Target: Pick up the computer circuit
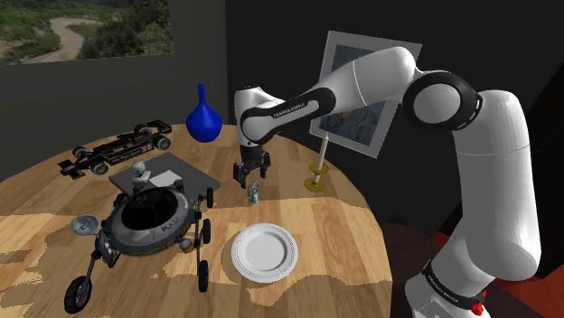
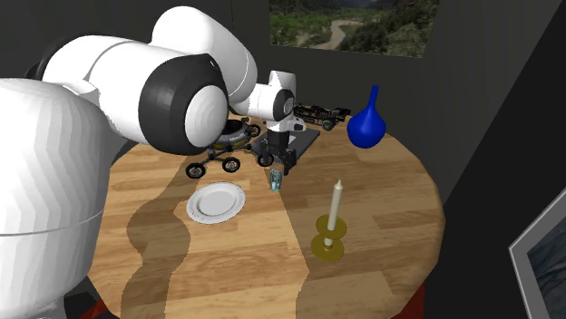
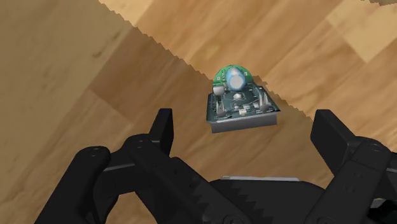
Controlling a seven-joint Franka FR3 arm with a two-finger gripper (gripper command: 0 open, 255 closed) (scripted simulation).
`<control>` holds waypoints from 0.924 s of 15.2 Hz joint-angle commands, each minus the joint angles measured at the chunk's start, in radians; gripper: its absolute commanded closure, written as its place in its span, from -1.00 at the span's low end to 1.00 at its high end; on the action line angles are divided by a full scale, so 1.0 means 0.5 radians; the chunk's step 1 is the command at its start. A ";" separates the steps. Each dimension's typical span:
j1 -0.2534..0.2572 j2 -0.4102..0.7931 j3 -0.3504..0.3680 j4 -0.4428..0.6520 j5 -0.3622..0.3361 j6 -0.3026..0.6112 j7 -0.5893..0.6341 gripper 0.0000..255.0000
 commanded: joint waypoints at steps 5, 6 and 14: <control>0.011 0.100 -0.014 -0.026 -0.023 0.124 0.011 -1.00; 0.011 0.100 -0.014 -0.027 -0.023 0.124 0.011 -1.00; 0.012 0.101 -0.014 -0.022 -0.023 0.121 0.012 1.00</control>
